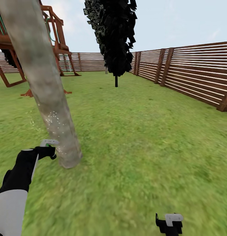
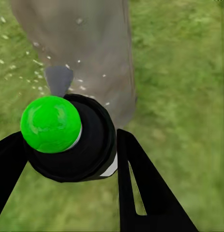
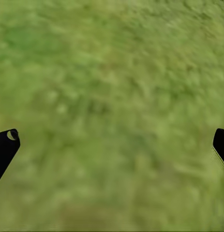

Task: In the garden, pick up the pesticide atomizer on the floor and spray pesticide onto both trees until each tree trunk is fully covered.

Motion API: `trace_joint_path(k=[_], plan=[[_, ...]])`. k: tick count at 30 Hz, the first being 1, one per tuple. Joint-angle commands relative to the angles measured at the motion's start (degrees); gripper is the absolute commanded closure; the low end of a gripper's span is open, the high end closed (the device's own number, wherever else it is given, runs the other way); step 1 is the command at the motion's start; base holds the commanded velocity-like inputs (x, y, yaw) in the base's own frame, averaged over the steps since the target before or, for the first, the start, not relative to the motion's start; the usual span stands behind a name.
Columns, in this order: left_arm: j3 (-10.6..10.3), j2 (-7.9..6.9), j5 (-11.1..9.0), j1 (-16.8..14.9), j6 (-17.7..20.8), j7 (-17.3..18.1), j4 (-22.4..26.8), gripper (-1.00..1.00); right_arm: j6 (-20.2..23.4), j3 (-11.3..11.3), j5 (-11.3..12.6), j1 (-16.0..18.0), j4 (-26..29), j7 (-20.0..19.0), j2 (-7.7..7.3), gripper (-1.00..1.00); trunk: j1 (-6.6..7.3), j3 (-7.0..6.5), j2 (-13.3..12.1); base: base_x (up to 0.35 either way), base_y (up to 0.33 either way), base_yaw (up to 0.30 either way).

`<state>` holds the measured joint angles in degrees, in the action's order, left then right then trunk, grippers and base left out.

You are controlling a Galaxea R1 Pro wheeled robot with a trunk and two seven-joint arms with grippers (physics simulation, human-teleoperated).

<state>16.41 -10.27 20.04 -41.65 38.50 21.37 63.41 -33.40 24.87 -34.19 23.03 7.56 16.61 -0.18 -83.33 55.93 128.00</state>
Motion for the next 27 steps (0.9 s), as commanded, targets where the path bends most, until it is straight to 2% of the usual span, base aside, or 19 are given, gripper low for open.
trace_joint_path(k=[1, 5, 6, 11, 12, 15, 17, 18, 24, 27], plan=[[-0.1, -0.01, 0.0, 0.0, 0.0, 0.0, 0.0, 1.0, 0.0, 0.0, 0.0, 0.0, 0.0, 0.0, 0.0, -1.0, 0.0, 0.0, 0.0, 0.276, -0.167, 0.0], [0.4, -0.08, -0.3, 0.0, -0.1, 0.0, 0.7, 1.0, 0.0, 0.0, 0.0, 0.0, 0.0, 0.0, 0.0, -1.0, 0.0, 0.0, 0.0, 0.242, -0.183, 0.072], [1.3, -0.16, -0.4, 0.0, -0.1, 0.0, 0.8, 1.0, 0.0, 0.0, 0.0, 0.0, 0.0, 0.0, 0.0, -1.0, 0.0, 0.0, 0.0, 0.062, -0.25, 0.239], [9.1, -1.0, -0.1, 0.1, -0.5, 0.2, 0.7, 1.0, 0.0, 0.0, 0.0, 0.0, -0.1, 0.0, 0.0, -1.0, 0.0, 0.0, 0.0, -0.112, -0.201, 0.272], [9.5, -1.01, 0.0, 0.1, -0.5, 0.2, 0.5, 1.0, 0.0, 0.0, 0.0, 0.0, -0.1, 0.0, 0.0, -1.0, 0.0, 0.0, 0.0, -0.037, -0.031, 0.271], [9.3, -0.62, 0.0, 0.7, -0.6, 0.2, 0.1, 1.0, 0.0, 0.0, 0.0, 0.0, 0.0, 0.0, 0.0, -1.0, 0.0, 0.0, 0.0, 0.038, -0.035, 0.103], [7.2, -0.3, 1.1, 1.2, -0.6, -0.6, 0.1, 1.0, 0.0, 0.0, -0.1, 0.0, -0.1, -0.1, 0.0, -1.0, 0.0, 0.0, 0.0, 0.268, -0.075, 0.011], [6.9, -0.26, 1.2, 1.2, -0.6, -0.6, 0.0, 1.0, 0.1, 0.0, -0.1, 0.0, -0.1, -0.1, 0.0, -1.0, 0.0, 0.0, 0.0, 0.316, -0.025, 0.002], [6.8, -0.11, 1.1, 1.2, -0.7, -0.7, 0.0, 1.0, 0.1, 0.0, -0.1, 0.0, -0.1, -0.1, 0.0, -1.0, 0.0, 0.0, 0.0, 0.334, -0.004, 0.0], [6.8, -0.1, 1.2, 1.2, -0.7, -0.7, 0.0, 1.0, 0.1, 0.0, -0.1, 0.0, -0.1, -0.1, 0.0, -1.0, 0.0, 0.0, 0.0, 0.135, -0.145, 0.0]])
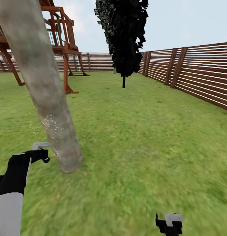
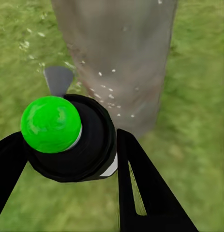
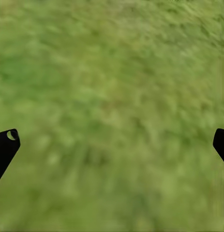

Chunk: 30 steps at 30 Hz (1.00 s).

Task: In the garden, pick up the pesticide atomizer on the floor and spray pesticide onto both trees until each tree trunk is fully covered.

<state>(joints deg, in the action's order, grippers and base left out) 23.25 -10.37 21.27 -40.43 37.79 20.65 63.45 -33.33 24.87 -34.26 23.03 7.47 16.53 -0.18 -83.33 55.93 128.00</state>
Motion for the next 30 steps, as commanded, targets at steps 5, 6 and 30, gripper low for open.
trace_joint_path(k=[5, 6, 30], plan=[[0.0, 0.0, 0.0, 0.0, 0.0, 0.0, 0.0, 1.0, -0.1, 0.0, 0.0, 0.0, 0.0, 0.1, 0.0, -1.0, 0.0, 0.0, 0.0, 0.008, -0.263, 0.143], [0.0, -0.05, 0.0, 0.0, 0.0, 0.0, 0.0, 1.0, -0.1, 0.0, 0.0, 0.0, 0.0, 0.1, 0.0, -1.0, 0.0, 0.0, 0.0, 0.0, -0.271, 0.269], [-1.5, 0.39, -0.1, 2.0, -4.0, -3.8, -2.6, 1.0, 0.0, 0.0, 0.1, 0.0, 0.0, 0.1, 0.0, -1.0, 0.0, 0.0, 0.0, 0.012, -0.27, 0.098]])
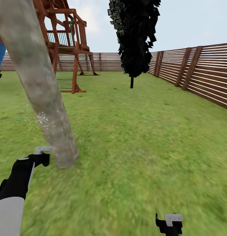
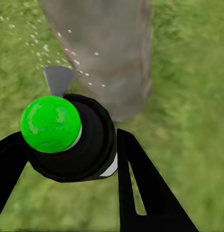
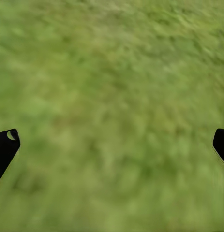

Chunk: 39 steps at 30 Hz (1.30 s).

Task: In the garden, pick up the pesticide atomizer on the floor and spray pesticide onto both trees until each tree trunk is fully covered.

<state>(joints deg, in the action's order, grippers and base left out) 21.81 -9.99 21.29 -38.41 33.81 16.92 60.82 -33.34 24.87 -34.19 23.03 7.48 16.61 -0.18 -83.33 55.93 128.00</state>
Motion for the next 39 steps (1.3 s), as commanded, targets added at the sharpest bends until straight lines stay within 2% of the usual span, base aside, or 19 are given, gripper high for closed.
trace_joint_path(k=[1, 4, 8, 15, 18, 19, 20, 22, 24, 27, 29, 32, 33, 34, 35, 37, 39], plan=[[0.0, -0.02, -0.2, 0.0, 0.0, -0.5, 0.0, 1.0, 0.0, 0.0, 0.0, 0.0, 0.0, 0.0, 0.0, -1.0, 0.0, 0.0, 0.0, 0.218, -0.196, 0.266], [0.4, -0.44, -0.2, 0.0, -0.1, -0.8, -1.4, 1.0, 0.0, 0.0, 0.0, 0.0, 0.0, 0.0, 0.0, -1.0, 0.0, 0.0, 0.0, 0.254, -0.178, 0.273], [0.4, -0.98, 0.2, 0.0, -0.3, -0.8, -8.4, 1.0, 0.0, 0.0, 0.0, 0.0, 0.0, 0.0, 0.0, -1.0, 0.0, 0.0, 0.0, 0.27, -0.17, 0.066], [-0.4, 1.35, -0.1, -0.3, -0.2, -0.8, -10.1, 1.0, 0.0, 0.0, 0.0, 0.0, 0.0, 0.0, 0.0, -1.0, 0.0, 0.0, 0.0, 0.27, -0.169, 0.135], [0.1, 0.59, -0.1, -0.2, -0.3, -0.8, -10.0, 1.0, 0.0, 0.0, 0.0, 0.0, 0.0, 0.0, 0.0, -1.0, 0.0, 0.0, 0.0, 0.271, -0.169, 0.273], [0.2, -0.81, 0.0, -0.1, -0.4, -0.8, -10.1, 1.0, 0.0, 0.0, 0.0, 0.0, 0.0, 0.0, 0.0, -1.0, 0.0, 0.0, 0.0, 0.271, -0.169, 0.277], [0.2, -1.36, 0.0, 0.0, -0.4, -0.8, -10.3, 1.0, 0.0, 0.0, 0.0, 0.0, 0.0, 0.0, 0.0, -1.0, 0.0, 0.0, 0.0, 0.27, -0.169, 0.277], [0.1, -1.55, 0.0, 0.0, -0.4, -0.8, -10.5, 1.0, 0.0, 0.0, 0.0, 0.0, 0.0, 0.0, 0.0, -1.0, 0.0, 0.0, 0.0, 0.26, -0.174, 0.189], [-0.3, -0.83, -0.1, 0.0, -0.4, -0.9, -10.5, 1.0, 0.0, 0.0, 0.0, 0.0, 0.0, 0.0, 0.0, -1.0, 0.0, 0.0, 0.0, 0.108, -0.239, 0.034], [-0.4, 1.04, 0.0, 0.0, -0.4, -0.9, -10.5, 1.0, 0.0, 0.0, 0.0, 0.0, 0.0, 0.0, 0.0, -1.0, 0.0, 0.0, 0.0, 0.011, -0.269, 0.003], [-0.3, 1.48, 0.1, 0.0, -0.4, -0.9, -10.5, 1.0, 0.0, 0.0, 0.0, 0.0, 0.0, 0.0, 0.0, -1.0, 0.0, 0.0, 0.0, 0.002, -0.272, 0.001], [0.2, 0.39, 0.1, 0.0, -0.4, -0.9, -10.9, 1.0, 0.0, 0.0, 0.0, 0.0, 0.0, 0.0, 0.0, -1.0, 0.0, 0.0, 0.0, 0.0, -0.273, 0.0], [0.6, -0.5, 0.1, 0.1, -0.4, -1.0, -11.2, 1.0, -0.1, 0.0, 0.0, 0.0, 0.0, 0.0, 0.0, -1.0, 0.0, 0.0, 0.0, 0.0, -0.273, 0.0], [1.8, -2.15, 0.1, 0.1, -0.5, -1.3, -12.4, 1.0, -0.1, 0.0, 0.0, 0.0, 0.0, 0.0, 0.0, -1.0, 0.0, 0.0, 0.0, 0.0, -0.273, 0.056], [2.4, -2.71, 0.1, 0.1, -0.5, -1.5, -13.2, 1.0, 0.0, 0.0, 0.0, 0.0, 0.0, 0.0, 0.0, -1.0, 0.0, 0.0, 0.0, 0.0, -0.273, 0.155], [2.8, -2.99, 0.1, 0.1, -2.8, -1.7, -15.1, 1.0, 0.0, 0.0, 0.0, 0.0, 0.0, 0.0, 0.0, -1.0, 0.0, 0.0, 0.0, 0.0, -0.273, 0.23], [2.7, -2.43, 0.0, 0.1, -6.0, -3.0, -16.3, 1.0, 0.0, 0.0, 0.0, 0.0, 0.0, 0.0, 0.0, -1.0, 0.0, 0.0, 0.0, 0.036, -0.273, 0.268]])
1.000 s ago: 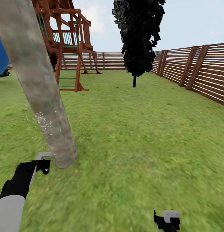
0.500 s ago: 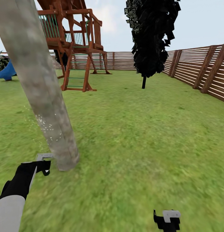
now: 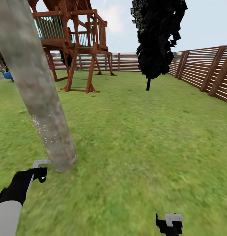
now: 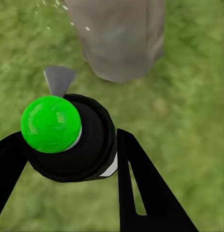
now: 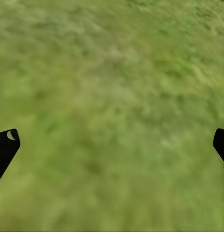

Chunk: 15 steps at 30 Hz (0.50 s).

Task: In the garden, pick up the pesticide atomizer on the floor and spray pesticide onto both trees until each tree trunk is fully covered.

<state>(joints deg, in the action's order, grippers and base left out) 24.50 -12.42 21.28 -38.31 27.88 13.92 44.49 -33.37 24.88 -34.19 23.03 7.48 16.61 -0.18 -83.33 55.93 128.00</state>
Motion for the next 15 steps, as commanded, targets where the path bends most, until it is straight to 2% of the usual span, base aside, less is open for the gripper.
trace_joint_path(k=[1, 3, 6, 9, 12, 15], plan=[[-0.1, 0.72, 0.0, 0.0, -0.4, -0.8, -0.2, 1.0, 0.0, 0.0, 0.0, 0.0, 0.0, 0.0, 0.0, -1.0, 0.0, 0.0, 0.0, 0.082, -0.273, 0.275], [-0.2, 3.16, 0.1, -0.1, -0.8, -1.6, -0.4, 1.0, 0.0, 0.0, 0.0, 0.0, 0.0, 0.0, 0.0, -1.0, 0.0, 0.0, 0.0, 0.125, -0.271, 0.277], [-0.2, 3.83, -0.1, -0.2, -0.9, -1.7, -0.5, 1.0, 0.0, 0.0, 0.0, 0.0, 0.0, 0.0, 0.0, -1.0, 0.0, 0.0, 0.0, 0.191, -0.233, 0.278], [-0.4, 3.73, 0.0, -0.3, -1.0, -1.7, -0.5, 1.0, 0.0, 0.0, 0.0, 0.0, 0.1, 0.0, 0.0, -1.0, 0.0, 0.0, 0.0, 0.233, -0.194, 0.215], [0.1, 2.12, 0.1, -0.2, -1.2, -1.6, -0.7, 1.0, 0.0, 0.0, 0.0, 0.0, 0.0, 0.0, 0.0, -1.0, 0.0, 0.0, 0.0, 0.244, -0.177, 0.028], [0.2, 1.17, 0.1, -0.1, -1.3, -1.9, -1.5, 1.0, 0.0, 0.0, 0.0, 0.0, 0.0, 0.0, 0.0, -1.0, 0.0, 0.0, 0.0, 0.245, -0.175, 0.003]])
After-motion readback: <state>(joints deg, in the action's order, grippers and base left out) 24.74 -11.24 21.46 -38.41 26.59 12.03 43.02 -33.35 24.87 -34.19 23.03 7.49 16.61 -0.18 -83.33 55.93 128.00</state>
